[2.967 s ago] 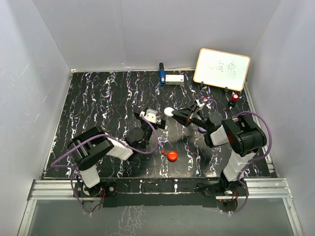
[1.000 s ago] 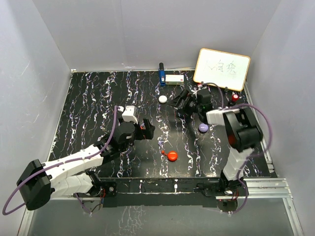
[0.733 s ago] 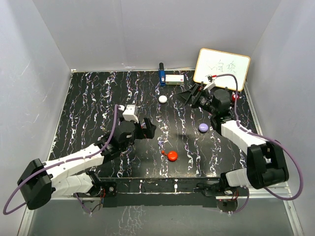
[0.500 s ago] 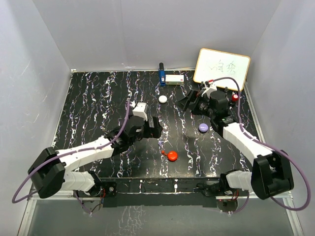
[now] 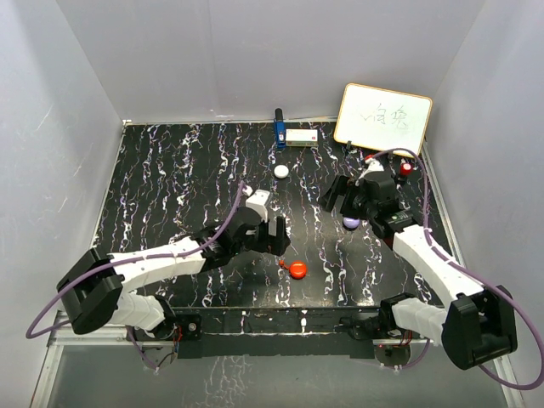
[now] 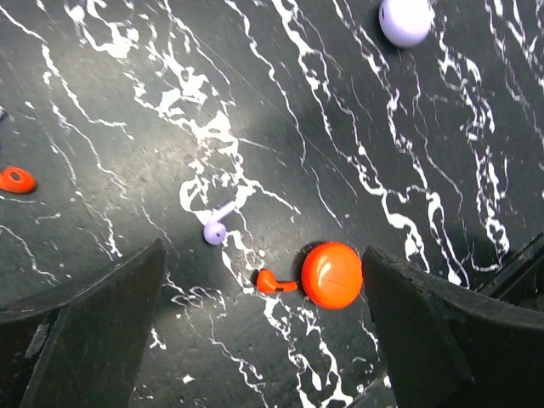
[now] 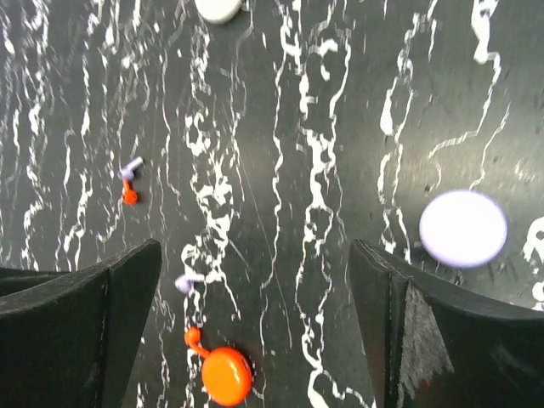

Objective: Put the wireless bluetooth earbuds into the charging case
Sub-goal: Pick up the charging case at the center of the board.

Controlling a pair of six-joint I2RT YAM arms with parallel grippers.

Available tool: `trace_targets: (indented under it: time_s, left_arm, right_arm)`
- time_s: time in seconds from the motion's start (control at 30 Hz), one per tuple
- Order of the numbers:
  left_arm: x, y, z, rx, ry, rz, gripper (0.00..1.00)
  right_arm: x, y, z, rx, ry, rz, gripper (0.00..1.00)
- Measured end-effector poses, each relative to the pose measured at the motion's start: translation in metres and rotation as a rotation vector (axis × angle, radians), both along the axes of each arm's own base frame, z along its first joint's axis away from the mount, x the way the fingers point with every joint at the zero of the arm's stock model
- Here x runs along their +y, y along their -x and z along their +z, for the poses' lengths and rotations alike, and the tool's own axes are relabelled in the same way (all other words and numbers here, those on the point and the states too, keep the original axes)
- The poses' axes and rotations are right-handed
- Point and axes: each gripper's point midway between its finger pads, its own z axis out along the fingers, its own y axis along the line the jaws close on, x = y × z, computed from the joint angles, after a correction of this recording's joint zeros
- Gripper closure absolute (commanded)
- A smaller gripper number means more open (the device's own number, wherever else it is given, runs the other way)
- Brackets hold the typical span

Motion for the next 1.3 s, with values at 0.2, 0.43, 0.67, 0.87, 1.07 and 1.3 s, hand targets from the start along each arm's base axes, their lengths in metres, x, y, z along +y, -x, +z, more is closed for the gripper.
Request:
trace_targets:
  time_s: [0.2, 0.43, 0.67, 0.87, 1.07, 1.3]
  left_arm:
    - [-0.005, 0.018, -0.009, 0.035, -0.034, -0.042, 0.03]
    - [0.025, 0.015, 0.01, -0.01, -0.005, 0.095, 0.02]
    - [0.042, 0.011, 0.011, -0.018, -0.044, 0.17, 0.02]
    - [0.054, 0.014, 0.019, -0.031, -0.016, 0.206, 0.02]
    - [0.061, 0.015, 0.024, -0.046, 0.004, 0.229, 0.01]
    - [0.061, 0.015, 0.023, -0.044, 0.001, 0.229, 0.01]
  right_arm:
    - [0.021, 0.037, -0.032, 0.113, 0.047, 0.109, 0.13]
    - [0.056, 0.095, -0.054, 0.185, 0.148, 0.264, 0.13]
    - [0.081, 0.134, -0.084, 0.243, 0.283, 0.353, 0.12]
    - [0.082, 0.157, -0.11, 0.301, 0.401, 0.373, 0.12]
    - [0.081, 0.158, -0.107, 0.276, 0.399, 0.352, 0.14]
    - [0.078, 0.165, -0.12, 0.293, 0.465, 0.364, 0.19]
